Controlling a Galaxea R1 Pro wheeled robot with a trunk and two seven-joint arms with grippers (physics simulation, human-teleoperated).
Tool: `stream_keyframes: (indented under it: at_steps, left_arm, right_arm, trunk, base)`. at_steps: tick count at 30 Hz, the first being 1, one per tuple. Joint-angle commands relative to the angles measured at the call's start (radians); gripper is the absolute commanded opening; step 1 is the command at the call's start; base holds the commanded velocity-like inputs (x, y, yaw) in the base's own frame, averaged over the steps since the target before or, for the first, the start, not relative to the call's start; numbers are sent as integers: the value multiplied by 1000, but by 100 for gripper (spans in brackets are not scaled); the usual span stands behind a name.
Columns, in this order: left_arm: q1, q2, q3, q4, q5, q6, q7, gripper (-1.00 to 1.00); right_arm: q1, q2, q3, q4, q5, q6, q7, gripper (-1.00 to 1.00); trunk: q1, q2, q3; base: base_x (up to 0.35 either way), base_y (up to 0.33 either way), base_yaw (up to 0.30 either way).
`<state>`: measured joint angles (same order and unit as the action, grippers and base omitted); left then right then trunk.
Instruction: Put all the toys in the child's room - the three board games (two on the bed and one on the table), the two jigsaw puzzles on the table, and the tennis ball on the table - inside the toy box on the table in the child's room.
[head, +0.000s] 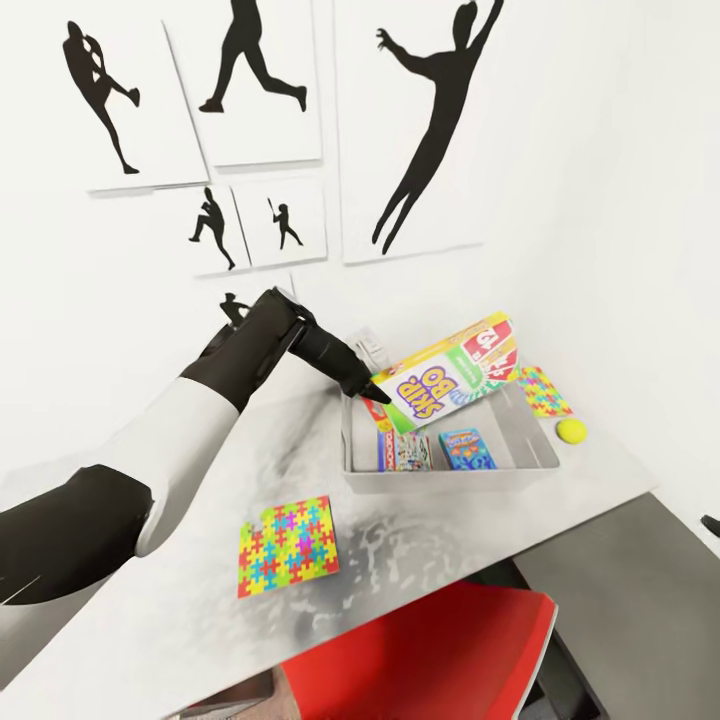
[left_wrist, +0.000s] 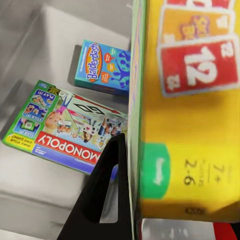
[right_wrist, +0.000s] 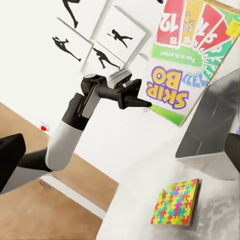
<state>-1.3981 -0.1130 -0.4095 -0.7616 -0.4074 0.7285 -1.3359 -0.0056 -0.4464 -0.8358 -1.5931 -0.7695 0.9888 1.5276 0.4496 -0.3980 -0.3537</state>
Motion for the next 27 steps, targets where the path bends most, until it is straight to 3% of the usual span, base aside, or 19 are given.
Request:
stream_keyframes:
  at_steps: [1, 5, 9, 14, 21, 27]
  left_arm:
    - [-1, -1, 1, -1, -8, 11, -8, -100]
    - [-1, -2, 1, -1, -9, 13, -5, -100]
    - [-1, -3, 1, -1, -10, 14, -1, -100]
    - [-1, -4, 1, -1, -10, 16, 0, -100]
    - [-2, -4, 1, -1, -10, 17, -1, -100]
    - [-3, -2, 0, -1, -10, 13, -6, -100]
  right_arm:
    - [-16, -13, 0, 0, -3, 18, -5, 100]
    - [-97, -63, 2, 4, -11, 47, -43, 100]
    - [-121, -76, 3, 7, -12, 53, -53, 100]
    - [-152, -80, 15, 8, -13, 55, -68, 100]
    - [-221, -71, 100, 43, -13, 54, -158, 100]
    - [-229, -61, 119, 52, -11, 48, -195, 100]
  trunk:
    - [0, -2, -3]
    - [0, -2, -10]
    - [0, -2, -17]
    - [0, -2, -25]
    - [0, -2, -33]
    - [0, -2, -34]
  base:
    - [0, 0, 0]
    - [0, 0, 0]
    - [0, 0, 0]
    - [0, 0, 0]
    - [0, 0, 0]
    - [0, 0, 0]
